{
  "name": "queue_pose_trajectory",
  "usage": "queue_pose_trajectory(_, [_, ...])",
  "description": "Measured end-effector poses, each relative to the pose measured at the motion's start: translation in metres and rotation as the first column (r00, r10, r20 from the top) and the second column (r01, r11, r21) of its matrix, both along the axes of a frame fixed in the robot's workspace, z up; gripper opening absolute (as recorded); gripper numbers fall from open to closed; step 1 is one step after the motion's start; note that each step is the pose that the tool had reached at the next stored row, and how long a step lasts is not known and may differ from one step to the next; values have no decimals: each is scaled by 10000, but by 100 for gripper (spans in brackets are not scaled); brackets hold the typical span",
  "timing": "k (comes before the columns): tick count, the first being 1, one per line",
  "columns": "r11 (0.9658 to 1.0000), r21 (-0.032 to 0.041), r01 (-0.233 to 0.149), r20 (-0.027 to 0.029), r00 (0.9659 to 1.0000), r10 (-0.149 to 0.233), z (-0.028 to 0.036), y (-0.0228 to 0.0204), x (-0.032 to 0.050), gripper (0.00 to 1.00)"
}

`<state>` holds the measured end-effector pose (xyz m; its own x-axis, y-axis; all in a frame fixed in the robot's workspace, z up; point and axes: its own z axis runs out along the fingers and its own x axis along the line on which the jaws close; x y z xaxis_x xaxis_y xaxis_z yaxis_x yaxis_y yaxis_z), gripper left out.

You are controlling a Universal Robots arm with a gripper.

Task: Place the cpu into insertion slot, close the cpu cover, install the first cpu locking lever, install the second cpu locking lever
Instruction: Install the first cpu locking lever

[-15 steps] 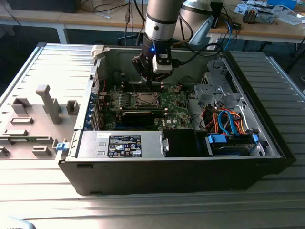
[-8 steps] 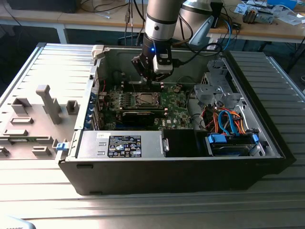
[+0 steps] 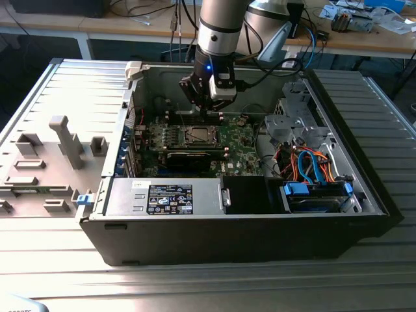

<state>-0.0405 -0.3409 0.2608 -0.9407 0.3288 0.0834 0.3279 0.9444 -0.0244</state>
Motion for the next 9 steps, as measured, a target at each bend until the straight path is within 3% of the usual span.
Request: queue_pose_trajectory(9, [9998, 0, -176, 0, 9998, 176, 0, 0, 0, 11])
